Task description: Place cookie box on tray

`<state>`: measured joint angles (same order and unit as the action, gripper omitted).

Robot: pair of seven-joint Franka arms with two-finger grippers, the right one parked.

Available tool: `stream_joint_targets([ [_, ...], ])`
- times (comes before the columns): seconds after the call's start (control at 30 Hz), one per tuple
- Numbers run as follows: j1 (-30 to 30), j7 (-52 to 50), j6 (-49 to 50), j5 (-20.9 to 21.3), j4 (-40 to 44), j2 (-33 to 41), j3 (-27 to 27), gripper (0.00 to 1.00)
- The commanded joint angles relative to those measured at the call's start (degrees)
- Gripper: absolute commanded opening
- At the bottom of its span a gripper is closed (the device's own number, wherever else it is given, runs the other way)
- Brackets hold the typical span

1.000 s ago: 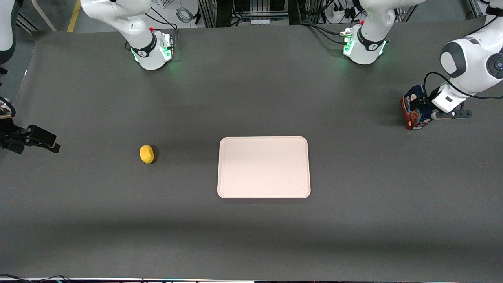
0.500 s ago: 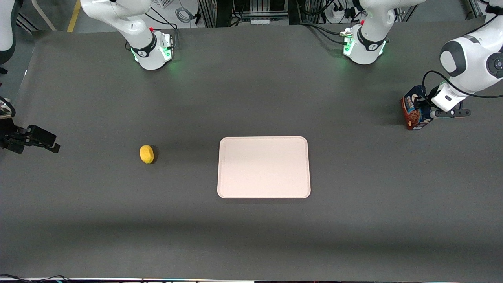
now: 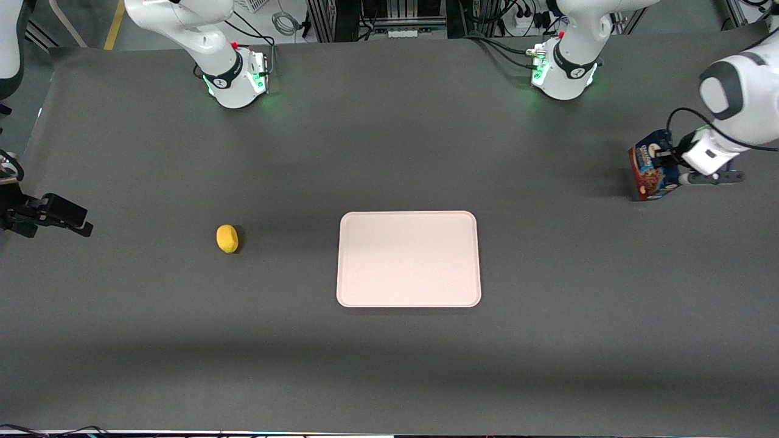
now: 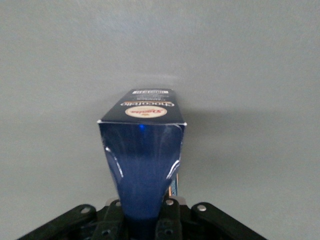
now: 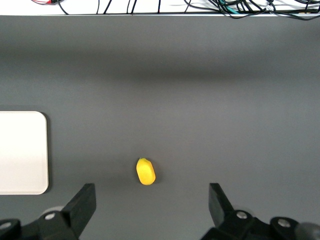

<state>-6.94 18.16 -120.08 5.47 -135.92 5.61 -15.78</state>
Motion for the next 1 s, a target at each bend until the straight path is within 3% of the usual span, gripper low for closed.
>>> stream_joint_targets([
  [0.0,0.3,0.2,12.6,-0.3,11.8,2.5,2.6,0.04],
  [0.27,0.3,-3.1,28.7,-1.3,28.6,2.4,5.1,0.03],
  [0.57,0.3,-3.7,29.7,-1.3,31.6,2.4,6.5,0.03],
  [0.77,0.4,-14.6,34.3,-2.3,34.5,2.3,14.2,0.02],
  [0.97,0.4,-29.7,34.7,-9.0,35.1,2.4,25.1,0.03],
])
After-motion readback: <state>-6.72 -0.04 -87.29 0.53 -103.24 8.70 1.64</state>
